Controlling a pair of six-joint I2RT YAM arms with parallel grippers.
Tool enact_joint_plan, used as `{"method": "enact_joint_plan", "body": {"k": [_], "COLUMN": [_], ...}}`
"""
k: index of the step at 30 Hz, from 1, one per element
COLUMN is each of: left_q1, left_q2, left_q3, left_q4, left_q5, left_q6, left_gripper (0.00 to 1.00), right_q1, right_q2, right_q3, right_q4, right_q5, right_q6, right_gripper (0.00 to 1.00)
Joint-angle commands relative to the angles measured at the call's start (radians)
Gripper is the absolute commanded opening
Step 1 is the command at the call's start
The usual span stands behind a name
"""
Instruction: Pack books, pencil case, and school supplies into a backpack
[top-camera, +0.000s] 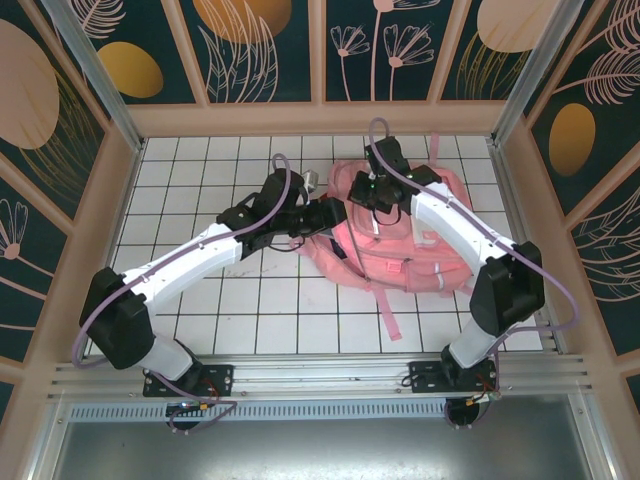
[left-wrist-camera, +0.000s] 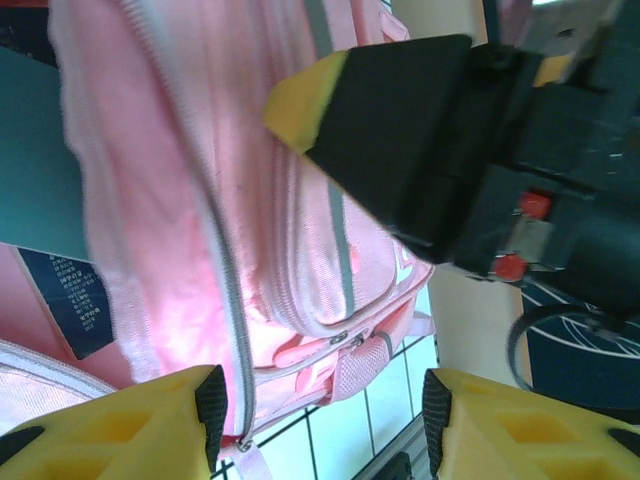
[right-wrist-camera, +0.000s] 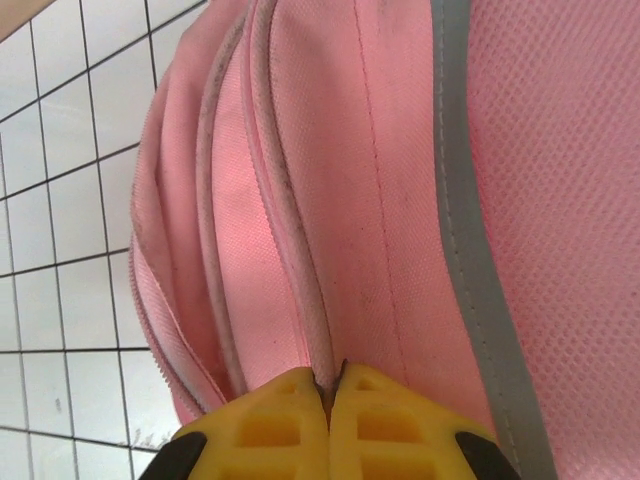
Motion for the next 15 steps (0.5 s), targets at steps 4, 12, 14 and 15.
{"method": "enact_joint_plan", "body": {"k": [4, 12, 14, 15], "left_q1": [0.002, 0.002, 0.001, 0.001], "left_q2": [0.097, 0.193, 0.232, 0.243], "left_q3": [-0.004, 0.003, 0.018, 0.026], "left_q4": [-0.036, -0.021, -0.018, -0.016], "left_q5": [-0.012, -0.008, -0.006, -0.006], "left_q6": [0.023, 0.025, 0.025, 0.027], "left_gripper": [0.55, 0.52, 0.51, 0.5], "right_q1": [-0.024, -0.024, -0.021, -0.02], "right_q2": [0.001, -0.019, -0.024, -0.027], "right_q3": [-0.064, -0.084, -0.09, -0.092], "right_q4": [0.219, 0.249, 0.252, 0.254], "right_q5": [-0.213, -0.247, -0.249, -0.252], "right_q6": [0.129, 0.165, 0.169, 0.171], "right_gripper": [0.0, 0.0, 0.0, 0.0]}}
